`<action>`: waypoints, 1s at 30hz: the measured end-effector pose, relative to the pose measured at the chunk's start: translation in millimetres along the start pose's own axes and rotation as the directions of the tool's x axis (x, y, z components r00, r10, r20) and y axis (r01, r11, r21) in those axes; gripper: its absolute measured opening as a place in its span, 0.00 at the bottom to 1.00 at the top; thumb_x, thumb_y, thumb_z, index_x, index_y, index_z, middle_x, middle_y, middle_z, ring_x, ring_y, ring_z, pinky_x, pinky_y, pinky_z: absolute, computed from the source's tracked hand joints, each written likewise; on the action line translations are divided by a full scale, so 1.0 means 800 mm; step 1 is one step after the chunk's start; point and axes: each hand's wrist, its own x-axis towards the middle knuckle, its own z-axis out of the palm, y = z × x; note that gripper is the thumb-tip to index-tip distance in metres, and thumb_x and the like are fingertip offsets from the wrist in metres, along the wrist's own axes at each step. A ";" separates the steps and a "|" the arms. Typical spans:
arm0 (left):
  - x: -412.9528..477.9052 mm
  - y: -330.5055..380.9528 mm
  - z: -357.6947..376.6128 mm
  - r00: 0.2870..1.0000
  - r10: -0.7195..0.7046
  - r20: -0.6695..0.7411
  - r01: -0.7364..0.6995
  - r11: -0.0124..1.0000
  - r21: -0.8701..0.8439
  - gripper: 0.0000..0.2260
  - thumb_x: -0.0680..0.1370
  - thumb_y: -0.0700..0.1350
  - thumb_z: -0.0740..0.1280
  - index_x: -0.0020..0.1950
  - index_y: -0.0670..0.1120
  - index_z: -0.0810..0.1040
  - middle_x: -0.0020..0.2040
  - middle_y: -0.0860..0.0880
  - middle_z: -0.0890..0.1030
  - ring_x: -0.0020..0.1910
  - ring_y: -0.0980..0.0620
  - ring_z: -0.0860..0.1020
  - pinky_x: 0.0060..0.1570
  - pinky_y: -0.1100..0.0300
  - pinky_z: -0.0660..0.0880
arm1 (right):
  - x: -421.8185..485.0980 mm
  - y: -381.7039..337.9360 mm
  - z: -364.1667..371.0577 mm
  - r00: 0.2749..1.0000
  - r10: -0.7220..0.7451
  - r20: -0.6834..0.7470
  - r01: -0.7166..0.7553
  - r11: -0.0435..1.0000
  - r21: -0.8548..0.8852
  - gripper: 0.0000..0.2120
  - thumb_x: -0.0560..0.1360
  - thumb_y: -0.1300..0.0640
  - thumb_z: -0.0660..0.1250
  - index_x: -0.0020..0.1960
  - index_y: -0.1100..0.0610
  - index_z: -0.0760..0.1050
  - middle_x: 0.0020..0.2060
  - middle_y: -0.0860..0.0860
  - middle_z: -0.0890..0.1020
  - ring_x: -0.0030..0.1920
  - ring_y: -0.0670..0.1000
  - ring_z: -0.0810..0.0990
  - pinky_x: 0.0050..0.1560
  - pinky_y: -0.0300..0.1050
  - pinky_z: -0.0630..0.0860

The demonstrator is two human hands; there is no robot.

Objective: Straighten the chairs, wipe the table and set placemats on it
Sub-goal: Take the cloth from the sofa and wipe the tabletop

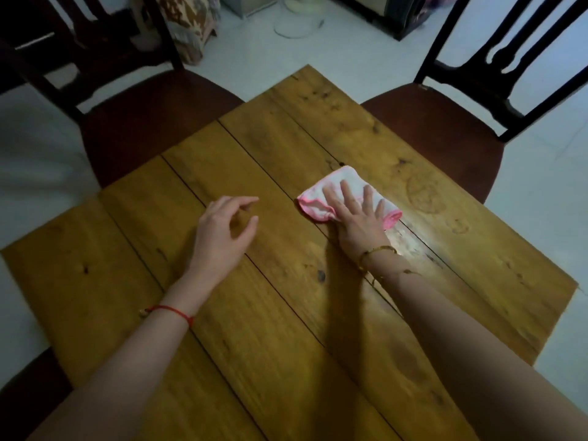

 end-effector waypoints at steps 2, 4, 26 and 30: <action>0.019 -0.015 -0.015 0.999 -0.053 0.009 0.054 0.995 -0.088 0.15 0.79 0.45 0.68 0.66 0.50 0.77 0.59 0.53 0.78 0.58 0.56 0.76 0.58 0.59 0.76 | 0.043 -0.012 -0.008 1.000 -0.027 0.016 0.027 1.000 -0.008 0.31 0.82 0.57 0.52 0.78 0.38 0.41 0.79 0.46 0.43 0.77 0.64 0.36 0.72 0.67 0.35; 0.039 -0.030 -0.027 0.995 -0.095 0.004 0.095 0.983 -0.157 0.15 0.79 0.46 0.67 0.67 0.51 0.77 0.61 0.54 0.78 0.61 0.58 0.76 0.61 0.58 0.76 | 0.089 -0.028 -0.013 0.998 -0.050 0.027 0.051 0.999 -0.006 0.31 0.82 0.57 0.51 0.78 0.38 0.42 0.79 0.46 0.42 0.77 0.64 0.36 0.73 0.67 0.35; 0.039 -0.126 -0.014 0.994 -0.047 0.094 0.006 0.918 0.397 0.27 0.83 0.54 0.58 0.80 0.49 0.57 0.81 0.50 0.56 0.80 0.49 0.50 0.78 0.44 0.48 | 0.198 -0.137 -0.014 0.966 -0.253 0.059 0.257 0.963 -0.084 0.36 0.79 0.64 0.52 0.78 0.40 0.41 0.79 0.48 0.43 0.76 0.65 0.36 0.70 0.68 0.33; 0.020 -0.123 -0.007 0.989 -0.091 0.117 0.029 0.891 0.453 0.28 0.84 0.56 0.51 0.81 0.52 0.46 0.81 0.52 0.44 0.80 0.52 0.40 0.77 0.48 0.38 | 0.141 -0.134 -0.004 0.959 -0.276 0.066 0.281 0.957 -0.071 0.34 0.80 0.61 0.52 0.78 0.40 0.40 0.79 0.48 0.42 0.76 0.64 0.36 0.71 0.68 0.34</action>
